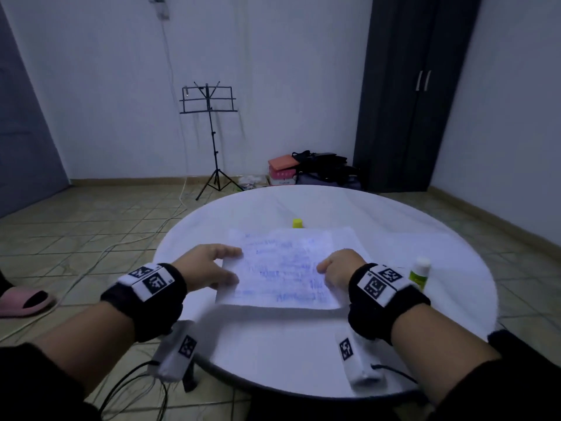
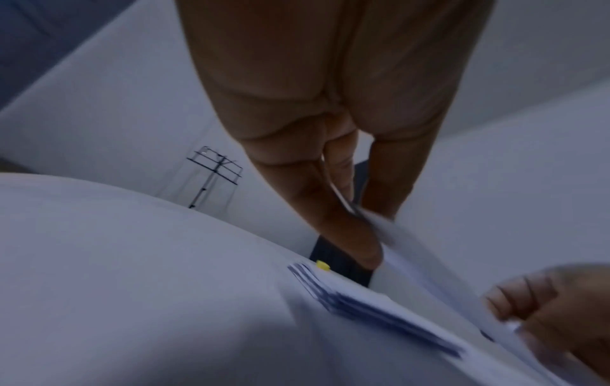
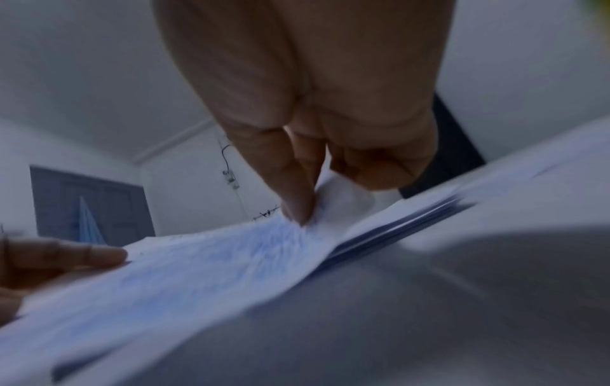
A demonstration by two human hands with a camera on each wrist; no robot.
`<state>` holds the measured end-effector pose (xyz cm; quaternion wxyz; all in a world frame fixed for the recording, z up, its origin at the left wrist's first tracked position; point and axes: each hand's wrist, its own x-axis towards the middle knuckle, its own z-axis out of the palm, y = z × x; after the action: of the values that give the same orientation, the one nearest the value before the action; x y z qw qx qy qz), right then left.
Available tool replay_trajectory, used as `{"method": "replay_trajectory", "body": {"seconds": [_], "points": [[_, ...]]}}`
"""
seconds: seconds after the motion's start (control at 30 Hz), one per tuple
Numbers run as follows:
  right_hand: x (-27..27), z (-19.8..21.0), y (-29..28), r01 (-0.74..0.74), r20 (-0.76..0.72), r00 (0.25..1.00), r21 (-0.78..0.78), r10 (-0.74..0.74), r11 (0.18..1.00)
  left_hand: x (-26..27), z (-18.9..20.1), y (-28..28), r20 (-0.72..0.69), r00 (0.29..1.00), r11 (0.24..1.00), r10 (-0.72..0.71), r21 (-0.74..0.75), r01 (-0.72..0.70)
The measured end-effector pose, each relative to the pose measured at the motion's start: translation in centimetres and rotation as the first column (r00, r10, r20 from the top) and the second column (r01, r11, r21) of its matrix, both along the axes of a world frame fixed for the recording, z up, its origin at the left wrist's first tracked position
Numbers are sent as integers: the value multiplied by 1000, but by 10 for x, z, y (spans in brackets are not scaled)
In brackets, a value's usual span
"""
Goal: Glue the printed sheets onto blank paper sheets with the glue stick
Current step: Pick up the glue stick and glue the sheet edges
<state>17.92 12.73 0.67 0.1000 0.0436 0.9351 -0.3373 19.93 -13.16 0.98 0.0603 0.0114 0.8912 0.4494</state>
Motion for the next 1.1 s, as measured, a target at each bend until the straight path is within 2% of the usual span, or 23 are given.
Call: {"method": "replay_trajectory", "body": {"seconds": [0.07, 0.13, 0.23, 0.33, 0.5, 0.57, 0.67, 0.7, 0.87, 0.97, 1.1], "points": [[11, -6, 22, 12, 41, 999, 110, -17, 994, 6, -6, 25, 68, 995, 980, -79, -179, 90], [18, -13, 41, -8, 78, 997, 198, -7, 980, 10, -13, 48, 145, 979, 918, -140, -351, 183], [28, -19, 64, -42, 146, 989, 248, 6, 968, 13, -21, 77, 231, 956, 814, -182, -510, 278], [32, -21, 86, -43, 203, 978, 391, -40, 919, 14, -21, 90, 265, 947, 711, -183, -629, 313], [49, -4, 123, -3, 296, 941, 489, -162, 872, 13, -18, 90, 251, 946, 569, -206, -756, 324], [46, -6, 135, 93, 246, 943, 450, -224, 888, 11, -19, 91, 254, 945, 558, -205, -763, 326], [39, -10, 141, 204, 169, 953, 250, -250, 947, 9, -21, 97, 265, 938, 544, -223, -764, 346], [38, -9, 138, 197, 155, 960, 210, -232, 958, 9, -20, 100, 261, 937, 541, -231, -766, 347], [23, 0, 113, 80, 49, 994, 312, -100, 947, 2, -23, 111, 267, 923, 508, -277, -775, 377], [16, 3, 88, 31, 22, 999, 209, -36, 977, -1, -23, 113, 275, 923, 524, -268, -762, 379], [9, 11, 49, -34, -158, 987, 29, 38, 999, 1, -22, 112, 258, 927, 541, -271, -756, 368]]}}
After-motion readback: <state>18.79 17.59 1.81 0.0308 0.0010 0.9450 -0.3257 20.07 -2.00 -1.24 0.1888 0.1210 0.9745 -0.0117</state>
